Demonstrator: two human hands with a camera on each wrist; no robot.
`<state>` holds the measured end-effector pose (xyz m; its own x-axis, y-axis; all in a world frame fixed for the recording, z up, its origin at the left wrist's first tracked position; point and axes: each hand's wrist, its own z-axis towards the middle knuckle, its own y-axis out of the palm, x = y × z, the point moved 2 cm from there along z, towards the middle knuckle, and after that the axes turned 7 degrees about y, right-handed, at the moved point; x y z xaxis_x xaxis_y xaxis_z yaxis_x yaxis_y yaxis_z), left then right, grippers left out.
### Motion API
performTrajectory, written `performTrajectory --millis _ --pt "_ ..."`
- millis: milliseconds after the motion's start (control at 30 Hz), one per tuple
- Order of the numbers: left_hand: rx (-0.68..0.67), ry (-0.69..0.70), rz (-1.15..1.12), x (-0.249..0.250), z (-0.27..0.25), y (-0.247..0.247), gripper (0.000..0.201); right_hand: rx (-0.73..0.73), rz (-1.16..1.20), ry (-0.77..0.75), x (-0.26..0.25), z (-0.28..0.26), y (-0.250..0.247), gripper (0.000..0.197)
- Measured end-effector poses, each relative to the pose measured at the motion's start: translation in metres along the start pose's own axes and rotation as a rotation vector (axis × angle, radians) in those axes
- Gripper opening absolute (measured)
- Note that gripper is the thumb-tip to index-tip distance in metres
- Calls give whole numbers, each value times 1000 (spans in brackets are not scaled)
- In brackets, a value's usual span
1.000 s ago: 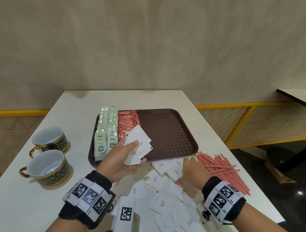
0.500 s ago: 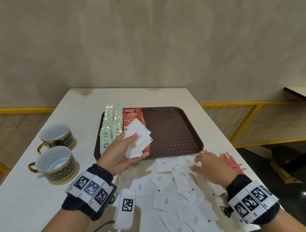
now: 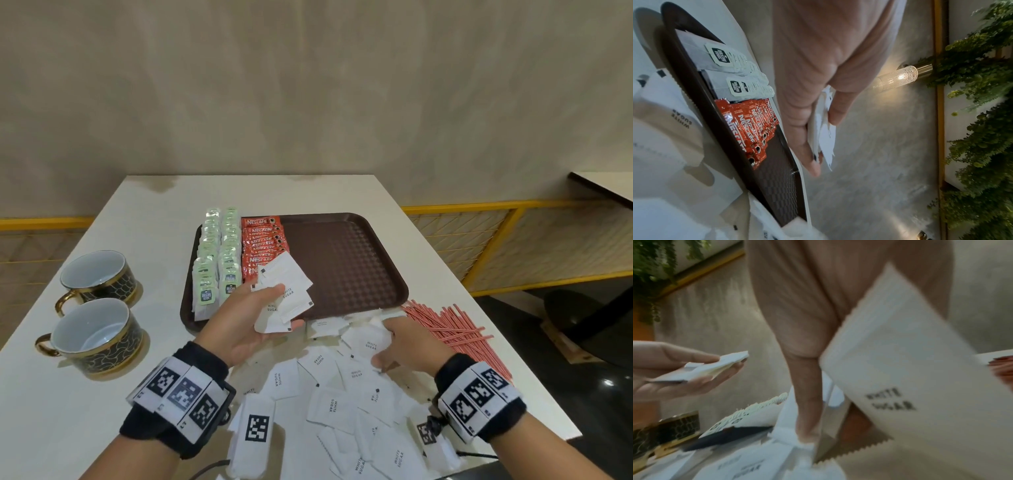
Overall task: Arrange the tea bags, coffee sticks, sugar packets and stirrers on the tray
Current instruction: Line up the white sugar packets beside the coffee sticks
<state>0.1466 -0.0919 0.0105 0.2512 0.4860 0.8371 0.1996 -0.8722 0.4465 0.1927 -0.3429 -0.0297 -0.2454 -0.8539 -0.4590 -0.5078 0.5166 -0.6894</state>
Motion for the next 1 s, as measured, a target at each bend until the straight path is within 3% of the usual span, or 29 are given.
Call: performTrajectory --millis 67,267,433,567,800,1000 --pt "0 -7 -3 -2 0 -1 28 -35 169 -73 -4 -4 -4 27" --pt "22 -4 72 -7 2 -2 26 32 268 -217 -15 -10 -23 16" --pt "28 -47 88 -12 5 -7 28 -77 437 -364 -44 -39 -46 21" --pt "-52 -95 -22 -15 2 5 29 -253 560 -450 -71 -54 -37 25" --pt "-189 -247 -139 -21 -4 3 53 -201 381 -387 -89 -35 3 20" --pt "-150 -116 -25 -20 -10 -2 39 -87 331 -381 -95 -27 8 28"
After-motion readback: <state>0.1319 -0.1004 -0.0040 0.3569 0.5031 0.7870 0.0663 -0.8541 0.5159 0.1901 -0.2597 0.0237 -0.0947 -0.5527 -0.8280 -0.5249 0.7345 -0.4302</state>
